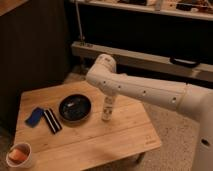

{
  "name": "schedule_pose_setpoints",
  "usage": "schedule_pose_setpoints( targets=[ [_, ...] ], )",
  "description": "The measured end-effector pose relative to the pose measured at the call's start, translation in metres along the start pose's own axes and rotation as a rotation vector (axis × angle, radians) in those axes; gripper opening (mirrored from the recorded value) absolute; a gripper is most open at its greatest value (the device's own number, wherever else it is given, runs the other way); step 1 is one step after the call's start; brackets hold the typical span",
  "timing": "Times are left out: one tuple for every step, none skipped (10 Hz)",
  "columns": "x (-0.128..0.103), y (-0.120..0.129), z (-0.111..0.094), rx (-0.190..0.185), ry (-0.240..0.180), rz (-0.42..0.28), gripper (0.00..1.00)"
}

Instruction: Stand the bottle upright

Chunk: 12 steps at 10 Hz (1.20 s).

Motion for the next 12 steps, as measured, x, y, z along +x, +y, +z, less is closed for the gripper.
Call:
schedule_pose_setpoints(
  targets=[
    [0.0007, -0.0002, -0.001, 0.0, 0.002, 0.002, 0.39],
    [0.0005, 0.0, -0.0006, -0.003, 0.001, 0.002, 0.39],
    [0.0001, -0.0003, -0.0009, -0.007, 0.001, 0.001, 0.39],
    [-0.0002, -0.0004, -0.0009, -0.009, 0.002, 0.0, 0.39],
    [-0.0003, -0.0008, -0.0011, -0.01, 0.003, -0.002, 0.39],
    [-0.0005, -0.0013, -0.001, -0.012, 0.005, -0.005, 0.39],
    [-0.0005, -0.0021, -0.0016, -0.013, 0.007, -0.008, 0.39],
    [-0.0007, -0.0027, -0.0018, -0.014, 0.007, -0.011, 0.39],
    [-0.0002, -0.0032, -0.0022, -0.014, 0.006, -0.012, 0.39],
    [-0.0002, -0.0037, -0.0027, -0.014, 0.005, -0.012, 0.43],
    [-0.0002, -0.0037, -0.0028, -0.015, 0.004, -0.012, 0.53],
    [-0.0003, -0.0037, -0.0029, -0.015, 0.003, -0.012, 0.62]
  ],
)
